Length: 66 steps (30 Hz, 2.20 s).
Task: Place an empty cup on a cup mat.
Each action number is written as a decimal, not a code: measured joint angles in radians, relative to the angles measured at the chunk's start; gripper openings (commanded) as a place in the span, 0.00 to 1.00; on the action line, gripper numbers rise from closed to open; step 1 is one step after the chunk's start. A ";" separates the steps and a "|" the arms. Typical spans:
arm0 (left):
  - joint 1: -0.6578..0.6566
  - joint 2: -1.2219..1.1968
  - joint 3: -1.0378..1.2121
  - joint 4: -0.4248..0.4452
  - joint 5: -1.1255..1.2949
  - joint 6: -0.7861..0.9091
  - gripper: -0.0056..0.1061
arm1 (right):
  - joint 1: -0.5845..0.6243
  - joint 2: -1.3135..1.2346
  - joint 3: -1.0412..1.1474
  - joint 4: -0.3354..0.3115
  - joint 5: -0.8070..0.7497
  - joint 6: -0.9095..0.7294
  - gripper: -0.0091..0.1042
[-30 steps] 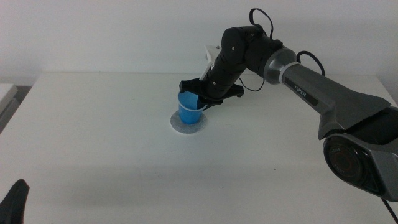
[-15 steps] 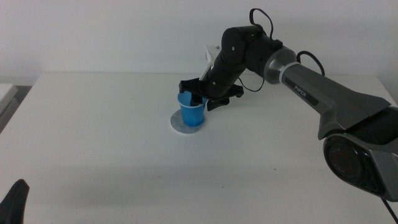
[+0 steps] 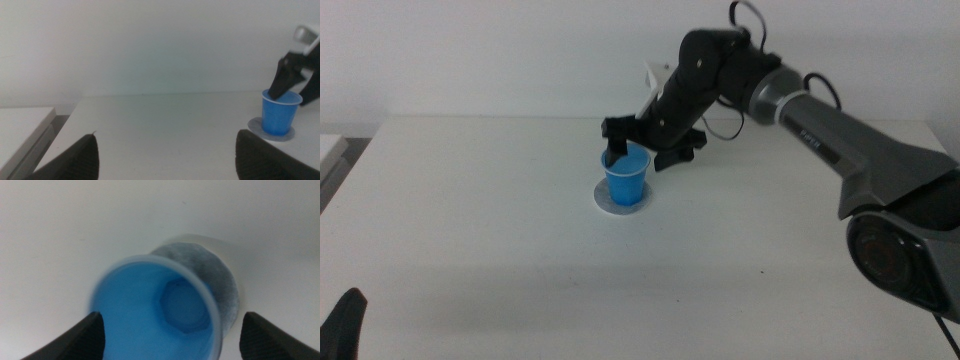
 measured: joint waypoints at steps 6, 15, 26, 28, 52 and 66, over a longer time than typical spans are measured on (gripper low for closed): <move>0.000 0.000 0.000 0.000 0.000 0.000 0.89 | -0.032 -0.077 -0.071 -0.019 0.076 -0.018 0.79; 0.000 0.000 0.000 0.000 0.000 0.000 0.89 | -0.183 -0.256 -0.167 0.035 0.104 -0.113 0.78; 0.000 0.000 0.000 0.000 0.000 0.000 0.89 | -0.467 -0.759 0.063 0.006 0.102 -0.217 0.79; 0.000 0.000 0.000 0.000 0.000 0.000 0.89 | -0.484 -0.859 0.183 -0.004 0.102 -0.253 0.79; 0.000 0.000 0.000 0.000 0.000 0.000 0.89 | -0.489 -1.871 1.653 -0.270 -0.657 -0.179 0.78; 0.000 0.000 0.000 0.000 0.000 0.000 0.89 | -0.489 -1.908 1.664 -0.295 -0.723 -0.184 0.78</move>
